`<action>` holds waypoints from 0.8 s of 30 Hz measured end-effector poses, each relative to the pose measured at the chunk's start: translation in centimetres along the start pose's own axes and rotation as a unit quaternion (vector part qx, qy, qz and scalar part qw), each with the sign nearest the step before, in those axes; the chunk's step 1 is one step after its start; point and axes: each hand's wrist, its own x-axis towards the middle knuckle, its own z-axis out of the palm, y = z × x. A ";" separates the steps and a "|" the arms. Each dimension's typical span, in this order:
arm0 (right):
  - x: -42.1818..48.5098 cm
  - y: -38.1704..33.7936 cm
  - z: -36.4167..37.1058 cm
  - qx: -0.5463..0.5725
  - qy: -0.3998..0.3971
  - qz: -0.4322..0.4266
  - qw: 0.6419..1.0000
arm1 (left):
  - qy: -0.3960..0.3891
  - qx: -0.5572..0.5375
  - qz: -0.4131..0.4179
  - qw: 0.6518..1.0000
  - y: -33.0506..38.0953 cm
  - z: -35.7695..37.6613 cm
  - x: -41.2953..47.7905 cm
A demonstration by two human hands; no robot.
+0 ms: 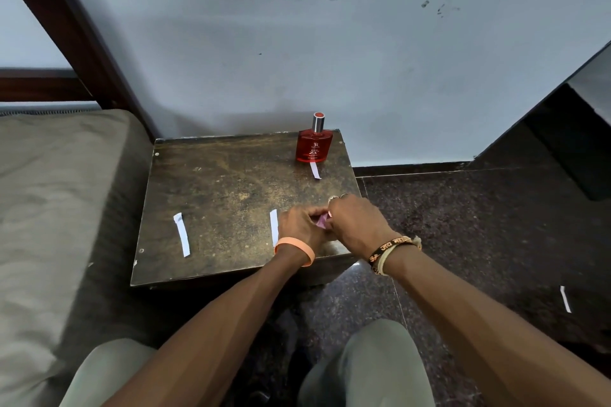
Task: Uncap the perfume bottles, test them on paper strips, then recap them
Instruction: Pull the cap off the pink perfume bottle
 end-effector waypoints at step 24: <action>0.0 -0.2 0.5 -0.037 -0.002 -0.016 0.999 | -0.004 0.004 -0.015 1.000 -0.3 0.2 0.2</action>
